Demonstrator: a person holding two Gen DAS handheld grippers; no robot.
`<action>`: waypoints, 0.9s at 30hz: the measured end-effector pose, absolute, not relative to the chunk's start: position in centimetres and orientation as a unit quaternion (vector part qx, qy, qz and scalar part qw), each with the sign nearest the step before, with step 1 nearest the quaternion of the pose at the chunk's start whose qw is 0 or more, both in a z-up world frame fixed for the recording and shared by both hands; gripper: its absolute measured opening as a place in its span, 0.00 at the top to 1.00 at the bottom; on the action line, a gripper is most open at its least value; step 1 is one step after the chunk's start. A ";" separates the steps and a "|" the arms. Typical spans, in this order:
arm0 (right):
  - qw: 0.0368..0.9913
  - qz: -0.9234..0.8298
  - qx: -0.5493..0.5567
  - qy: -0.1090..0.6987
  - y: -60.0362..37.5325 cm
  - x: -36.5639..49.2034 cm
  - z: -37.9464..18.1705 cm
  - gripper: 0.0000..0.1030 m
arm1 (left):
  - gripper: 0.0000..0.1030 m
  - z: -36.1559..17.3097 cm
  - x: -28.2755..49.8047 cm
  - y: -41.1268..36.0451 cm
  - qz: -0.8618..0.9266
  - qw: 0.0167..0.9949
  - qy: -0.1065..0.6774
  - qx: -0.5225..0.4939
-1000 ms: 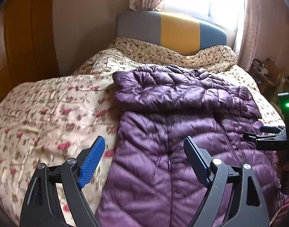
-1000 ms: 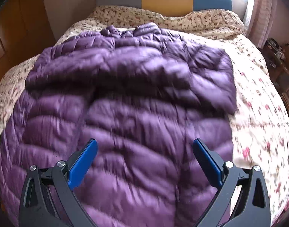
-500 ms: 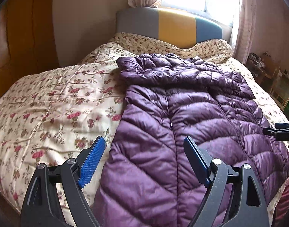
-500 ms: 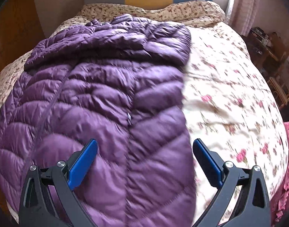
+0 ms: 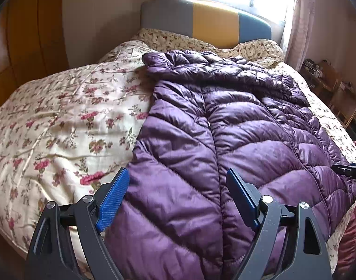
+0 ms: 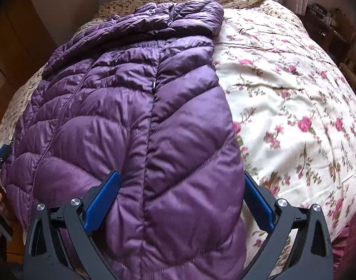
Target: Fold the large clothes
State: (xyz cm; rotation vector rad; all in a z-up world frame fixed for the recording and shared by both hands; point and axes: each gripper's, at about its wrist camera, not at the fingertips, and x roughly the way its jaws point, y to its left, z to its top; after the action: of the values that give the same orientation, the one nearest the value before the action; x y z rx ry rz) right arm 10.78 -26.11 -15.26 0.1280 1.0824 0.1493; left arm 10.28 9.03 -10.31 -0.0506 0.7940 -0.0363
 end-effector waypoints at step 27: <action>0.872 0.172 0.020 0.457 -23.1 9.9 -8.4 0.89 | 0.94 -6.8 9.0 11.8 -0.119 0.908 0.377 -0.139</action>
State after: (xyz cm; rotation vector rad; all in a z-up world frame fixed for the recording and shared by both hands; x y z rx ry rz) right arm 9.88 -23.08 -8.37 0.0408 0.9552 0.3587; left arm 9.01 11.77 -6.82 -0.2866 0.7783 -0.2450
